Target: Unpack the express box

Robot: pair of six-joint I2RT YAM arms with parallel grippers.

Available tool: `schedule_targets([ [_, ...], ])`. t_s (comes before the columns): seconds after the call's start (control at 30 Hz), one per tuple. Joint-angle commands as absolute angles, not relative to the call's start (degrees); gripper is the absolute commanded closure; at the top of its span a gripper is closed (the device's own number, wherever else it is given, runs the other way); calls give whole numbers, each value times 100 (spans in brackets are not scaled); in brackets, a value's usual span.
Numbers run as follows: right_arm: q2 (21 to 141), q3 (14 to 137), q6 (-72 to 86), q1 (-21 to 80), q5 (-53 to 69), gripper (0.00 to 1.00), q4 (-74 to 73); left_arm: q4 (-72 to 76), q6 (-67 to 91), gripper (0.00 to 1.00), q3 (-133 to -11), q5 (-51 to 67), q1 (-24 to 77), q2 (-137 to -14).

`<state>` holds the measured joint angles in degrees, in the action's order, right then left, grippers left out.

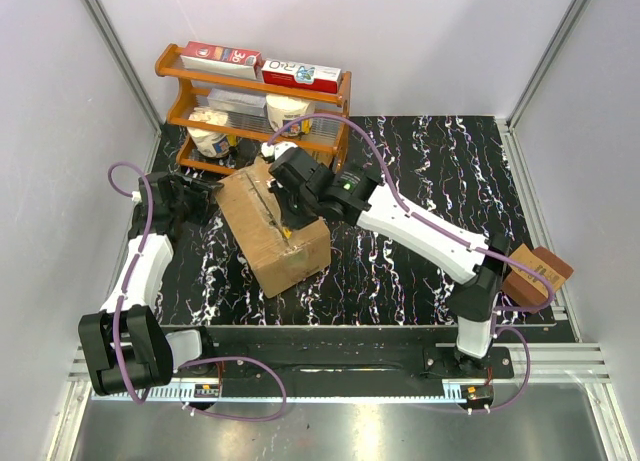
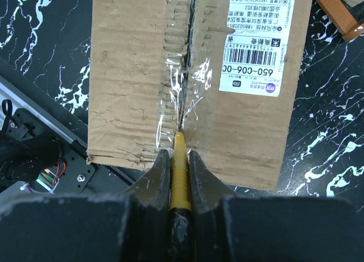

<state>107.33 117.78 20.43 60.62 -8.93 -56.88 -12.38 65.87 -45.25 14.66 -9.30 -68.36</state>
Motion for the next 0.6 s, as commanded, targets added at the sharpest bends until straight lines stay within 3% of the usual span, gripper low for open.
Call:
schedule_targets([
  [0.0, 10240, 11532, 2241, 6135, -325, 100, -6126, -2057, 6583, 38, -4386, 1002, -923, -7084],
  [0.27, 9862, 11250, 2356, 6135, -203, 100, -6126, -2083, 6592, 39, -4377, 984, -923, -7110],
  [0.57, 8834, 10135, 2127, 6135, -105, 100, -5617, -2092, 6548, 38, -4368, 1046, -923, -7128],
])
